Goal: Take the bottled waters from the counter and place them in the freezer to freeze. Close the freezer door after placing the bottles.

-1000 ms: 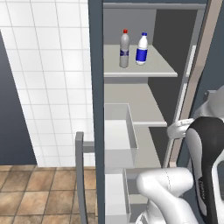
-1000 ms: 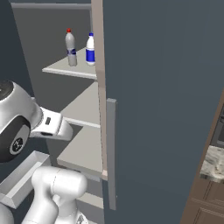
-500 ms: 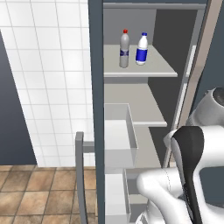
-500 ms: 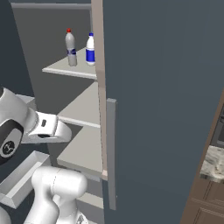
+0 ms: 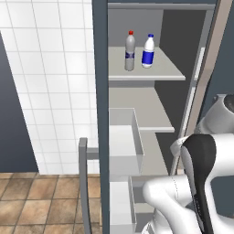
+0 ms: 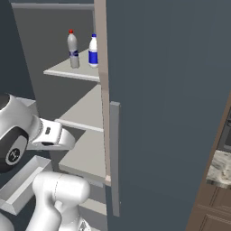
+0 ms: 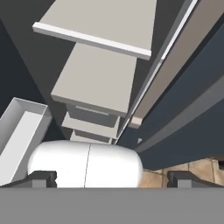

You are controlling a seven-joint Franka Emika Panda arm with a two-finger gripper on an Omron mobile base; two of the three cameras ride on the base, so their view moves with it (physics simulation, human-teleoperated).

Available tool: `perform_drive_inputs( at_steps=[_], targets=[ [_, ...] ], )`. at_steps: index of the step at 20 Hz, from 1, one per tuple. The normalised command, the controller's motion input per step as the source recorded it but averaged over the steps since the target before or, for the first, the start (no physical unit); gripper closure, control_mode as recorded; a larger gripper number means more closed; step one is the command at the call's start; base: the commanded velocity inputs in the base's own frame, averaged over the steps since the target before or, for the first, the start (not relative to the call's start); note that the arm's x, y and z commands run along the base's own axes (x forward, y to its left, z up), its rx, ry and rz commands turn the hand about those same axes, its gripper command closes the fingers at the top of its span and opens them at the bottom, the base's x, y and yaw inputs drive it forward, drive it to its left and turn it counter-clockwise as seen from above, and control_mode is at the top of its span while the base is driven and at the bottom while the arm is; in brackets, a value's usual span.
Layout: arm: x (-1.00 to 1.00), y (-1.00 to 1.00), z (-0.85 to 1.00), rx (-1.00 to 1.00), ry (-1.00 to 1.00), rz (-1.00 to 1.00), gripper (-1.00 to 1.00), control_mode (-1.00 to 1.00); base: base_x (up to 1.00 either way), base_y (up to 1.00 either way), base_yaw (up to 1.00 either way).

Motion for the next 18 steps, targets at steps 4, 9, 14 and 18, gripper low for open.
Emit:
perform_drive_inputs(
  at_steps=[4, 9, 14, 18],
  targets=[
    [0.0, 0.0, -0.07, 0.07, 0.0, -0.01, -1.0, -1.0, 0.0, 0.0, 0.0],
    [0.0, 0.0, -0.06, 0.06, 0.0, -0.01, -1.0, -1.0, 0.0, 0.0, 0.0],
    [0.0, 0.0, -0.11, 0.02, 0.01, -0.02, -1.0, -1.0, 0.0, 0.0, 0.0],
    [0.0, 0.02, -0.06, 0.0, 0.0, -0.02, -1.0, -1.0, 0.0, 0.0, 0.0]
  ],
)
